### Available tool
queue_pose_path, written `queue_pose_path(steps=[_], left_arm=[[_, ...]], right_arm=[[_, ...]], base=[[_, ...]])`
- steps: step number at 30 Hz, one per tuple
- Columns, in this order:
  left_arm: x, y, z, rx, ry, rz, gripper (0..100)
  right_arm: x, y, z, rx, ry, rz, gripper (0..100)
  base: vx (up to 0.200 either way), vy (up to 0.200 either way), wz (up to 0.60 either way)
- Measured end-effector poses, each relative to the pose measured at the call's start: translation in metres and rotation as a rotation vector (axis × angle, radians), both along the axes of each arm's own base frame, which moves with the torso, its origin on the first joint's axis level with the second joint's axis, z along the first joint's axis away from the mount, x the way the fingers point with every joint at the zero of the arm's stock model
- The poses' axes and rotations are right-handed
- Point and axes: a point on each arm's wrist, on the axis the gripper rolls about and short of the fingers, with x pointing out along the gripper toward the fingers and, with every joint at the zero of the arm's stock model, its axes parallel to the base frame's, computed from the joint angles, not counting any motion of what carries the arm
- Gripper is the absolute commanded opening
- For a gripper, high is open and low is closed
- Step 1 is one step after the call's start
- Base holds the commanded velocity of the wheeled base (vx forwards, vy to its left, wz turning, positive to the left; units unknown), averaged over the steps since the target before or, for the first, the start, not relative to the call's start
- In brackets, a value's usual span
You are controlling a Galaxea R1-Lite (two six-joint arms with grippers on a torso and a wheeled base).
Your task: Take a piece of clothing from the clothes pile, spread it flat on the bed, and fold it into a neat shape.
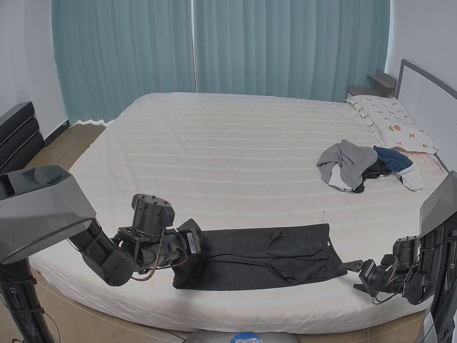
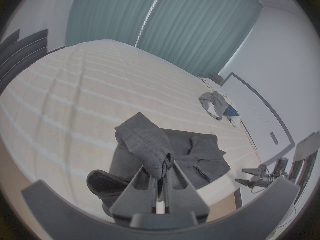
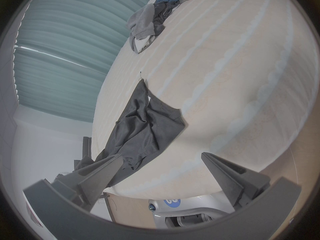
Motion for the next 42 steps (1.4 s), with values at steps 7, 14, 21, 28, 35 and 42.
queue_pose_path(steps=[7, 14, 21, 28, 35, 42], left_arm=[[-0.002, -0.021, 0.005, 0.011, -0.025, -0.024, 0], [-0.001, -0.027, 0.002, -0.016, -0.008, -0.013, 0], [-0.001, -0.028, 0.000, -0.036, 0.007, 0.007, 0], [-0.001, -0.030, 0.001, -0.038, 0.003, 0.006, 0], [0.001, -0.031, 0.003, -0.045, -0.005, 0.007, 0], [0.009, -0.036, 0.011, -0.069, -0.022, 0.013, 0]], right_arm=[[0.000, 0.001, 0.000, -0.003, -0.002, 0.003, 100], [0.000, 0.001, 0.000, -0.002, -0.002, 0.004, 100], [0.000, 0.001, 0.000, -0.002, -0.002, 0.004, 100], [0.000, 0.001, 0.000, -0.002, -0.001, 0.004, 100], [0.000, 0.001, 0.000, -0.002, -0.001, 0.004, 100], [0.000, 0.001, 0.000, -0.003, -0.002, 0.004, 100]], base=[[0.000, 0.000, 0.00], [-0.029, 0.000, 0.00], [-0.143, 0.000, 0.00], [0.000, 0.000, 0.00], [0.000, 0.000, 0.00], [0.000, -0.057, 0.00]])
